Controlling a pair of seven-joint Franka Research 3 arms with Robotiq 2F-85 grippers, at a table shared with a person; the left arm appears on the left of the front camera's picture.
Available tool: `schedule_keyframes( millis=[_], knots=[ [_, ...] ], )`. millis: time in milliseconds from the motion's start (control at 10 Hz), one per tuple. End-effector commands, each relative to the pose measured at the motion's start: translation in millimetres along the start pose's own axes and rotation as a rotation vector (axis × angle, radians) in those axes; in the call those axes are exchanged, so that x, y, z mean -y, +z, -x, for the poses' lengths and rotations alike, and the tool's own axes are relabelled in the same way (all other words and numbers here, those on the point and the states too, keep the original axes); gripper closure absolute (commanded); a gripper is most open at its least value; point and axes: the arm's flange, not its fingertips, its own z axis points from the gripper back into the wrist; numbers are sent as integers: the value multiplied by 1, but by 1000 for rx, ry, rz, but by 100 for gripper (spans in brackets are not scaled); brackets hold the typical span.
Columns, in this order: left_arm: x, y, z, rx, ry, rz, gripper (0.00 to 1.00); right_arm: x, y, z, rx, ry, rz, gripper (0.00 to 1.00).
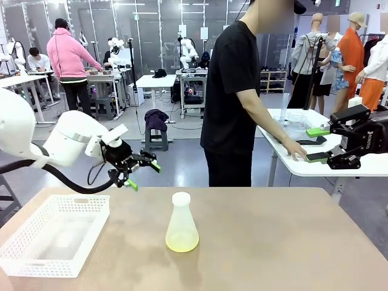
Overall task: Prepare the solutions needed for the experiment.
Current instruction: When the human places the Big flask in the center of the table, pick up the Big flask and place it in the left Organizing basket.
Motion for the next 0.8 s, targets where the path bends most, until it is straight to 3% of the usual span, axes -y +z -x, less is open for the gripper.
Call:
schedule_keyframes(
  millis=[0,700],
  knots=[
    [-18,-5,18,26,36,77,0,-1,0,0,3,11,-6,35],
    [-48,-64,47,126,107,133,0,-1,0,0,3,11,-6,35]
  ],
)
